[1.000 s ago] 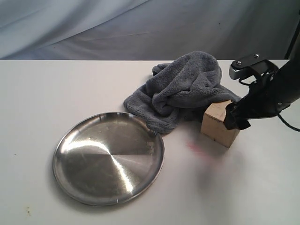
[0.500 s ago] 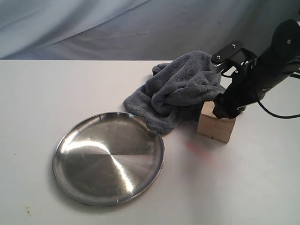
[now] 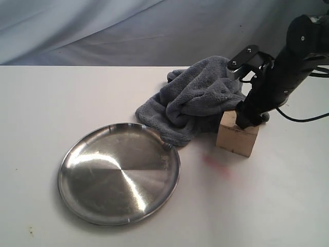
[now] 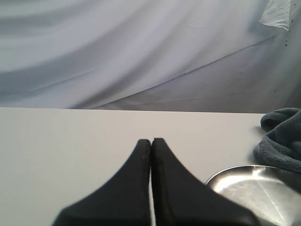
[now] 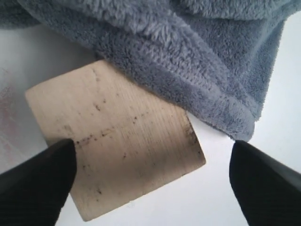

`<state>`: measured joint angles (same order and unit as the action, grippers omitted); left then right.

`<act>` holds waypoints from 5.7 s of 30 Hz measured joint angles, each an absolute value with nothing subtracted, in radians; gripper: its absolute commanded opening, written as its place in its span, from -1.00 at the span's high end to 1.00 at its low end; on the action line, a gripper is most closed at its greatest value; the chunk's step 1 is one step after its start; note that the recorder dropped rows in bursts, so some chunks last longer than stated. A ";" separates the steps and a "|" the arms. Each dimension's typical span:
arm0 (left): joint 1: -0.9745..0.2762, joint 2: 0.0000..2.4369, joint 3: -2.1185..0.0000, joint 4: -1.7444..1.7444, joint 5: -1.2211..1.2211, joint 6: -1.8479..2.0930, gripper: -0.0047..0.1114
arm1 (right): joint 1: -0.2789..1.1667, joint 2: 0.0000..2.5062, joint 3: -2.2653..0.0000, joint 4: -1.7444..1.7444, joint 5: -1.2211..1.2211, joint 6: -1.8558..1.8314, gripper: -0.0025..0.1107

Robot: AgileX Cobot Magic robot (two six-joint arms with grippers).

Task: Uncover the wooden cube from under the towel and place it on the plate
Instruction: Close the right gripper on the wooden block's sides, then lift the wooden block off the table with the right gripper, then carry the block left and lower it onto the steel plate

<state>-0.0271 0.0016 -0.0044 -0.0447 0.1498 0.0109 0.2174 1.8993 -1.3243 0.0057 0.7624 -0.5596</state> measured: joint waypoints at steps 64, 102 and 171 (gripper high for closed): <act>-0.027 0.002 -0.004 -0.045 0.150 0.011 0.89 | 0.395 1.771 -1.317 0.121 1.063 -0.420 -0.76; -0.027 0.002 -0.004 -0.045 0.150 0.011 0.89 | 0.395 1.829 -1.321 0.048 1.029 -0.408 -0.76; -0.027 0.002 -0.004 -0.045 0.150 0.011 0.89 | 0.469 1.744 -1.548 0.359 1.125 -0.517 0.96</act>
<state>-0.0271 0.0016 -0.0044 -0.0447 0.1498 0.0109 0.4694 1.7435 -1.5481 0.3589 1.1252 -0.5169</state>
